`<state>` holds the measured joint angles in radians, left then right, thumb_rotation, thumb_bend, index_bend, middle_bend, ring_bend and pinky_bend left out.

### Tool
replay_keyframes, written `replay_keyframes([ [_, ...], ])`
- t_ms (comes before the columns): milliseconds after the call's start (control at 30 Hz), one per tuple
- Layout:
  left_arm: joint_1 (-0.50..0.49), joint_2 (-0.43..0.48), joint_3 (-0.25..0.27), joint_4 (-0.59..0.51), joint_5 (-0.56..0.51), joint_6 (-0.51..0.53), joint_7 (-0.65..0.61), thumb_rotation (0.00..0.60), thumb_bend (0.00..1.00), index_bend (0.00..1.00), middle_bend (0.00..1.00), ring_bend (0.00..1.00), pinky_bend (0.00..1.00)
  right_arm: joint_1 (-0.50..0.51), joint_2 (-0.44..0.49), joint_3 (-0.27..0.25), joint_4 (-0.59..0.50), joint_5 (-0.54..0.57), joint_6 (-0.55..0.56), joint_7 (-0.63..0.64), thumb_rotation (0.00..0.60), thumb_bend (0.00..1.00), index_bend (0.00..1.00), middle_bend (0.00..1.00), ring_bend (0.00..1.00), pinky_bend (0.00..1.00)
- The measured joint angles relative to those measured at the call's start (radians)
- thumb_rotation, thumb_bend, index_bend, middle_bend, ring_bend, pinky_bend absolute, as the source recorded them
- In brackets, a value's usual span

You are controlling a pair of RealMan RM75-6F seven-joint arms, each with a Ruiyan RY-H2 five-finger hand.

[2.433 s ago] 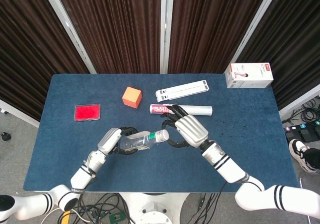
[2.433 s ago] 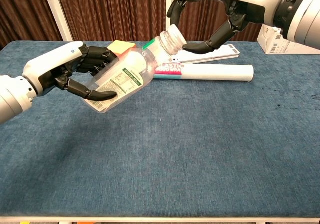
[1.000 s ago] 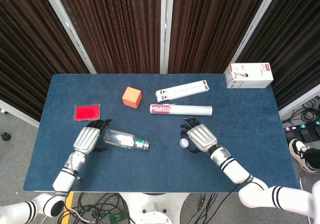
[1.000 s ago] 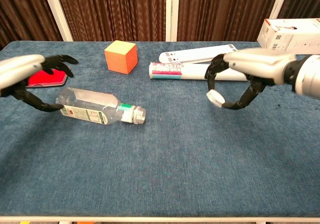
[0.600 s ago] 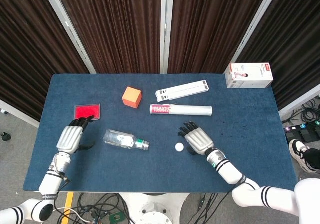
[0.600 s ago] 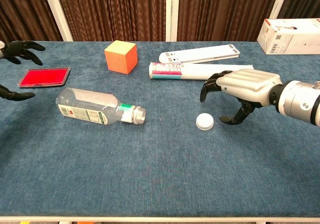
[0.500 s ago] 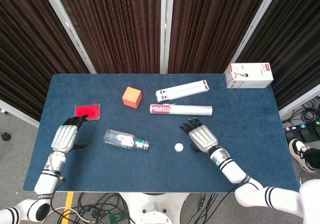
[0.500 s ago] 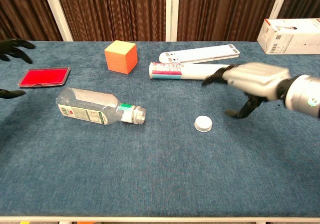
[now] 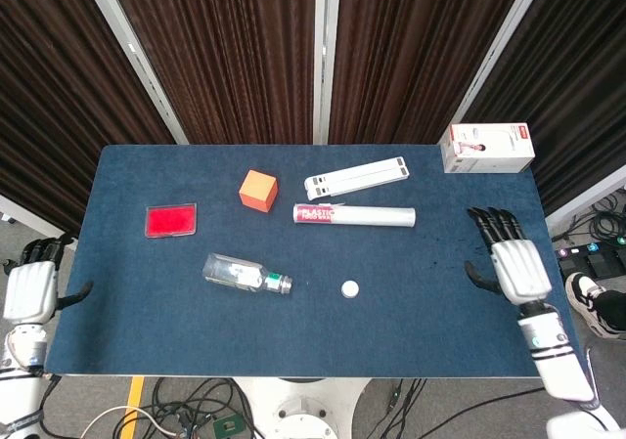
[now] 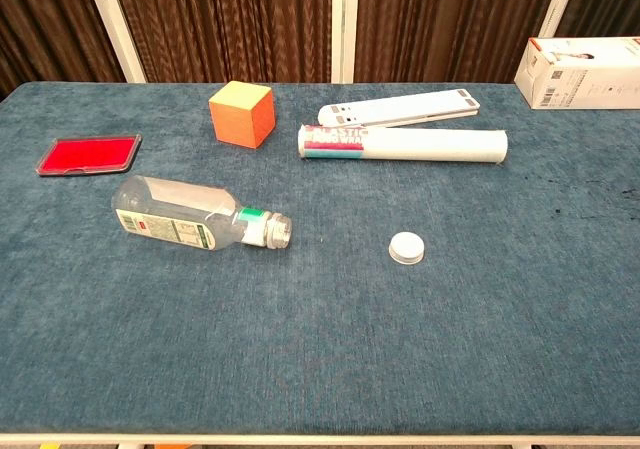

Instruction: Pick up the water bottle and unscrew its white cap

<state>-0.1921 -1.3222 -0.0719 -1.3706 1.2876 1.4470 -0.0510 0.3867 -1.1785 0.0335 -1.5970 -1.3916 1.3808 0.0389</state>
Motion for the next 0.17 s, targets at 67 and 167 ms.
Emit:
replay_keyframes([
  [67, 0.029, 0.011, 0.010, -0.004, 0.016, 0.040, -0.002, 0.600, 0.21, 0.15, 0.22, 0.13, 0.12, -0.050, 0.026, -0.012, -0.009, -0.022, 0.057, 0.021, 0.600, 0.33, 0.04, 0.07, 0.00, 0.00],
  [167, 0.077, 0.029, 0.030, -0.032, 0.045, 0.107, 0.011, 0.600, 0.21, 0.15, 0.22, 0.13, 0.12, -0.121, 0.064, -0.034, -0.027, -0.059, 0.126, 0.058, 0.600, 0.33, 0.04, 0.07, 0.00, 0.00],
])
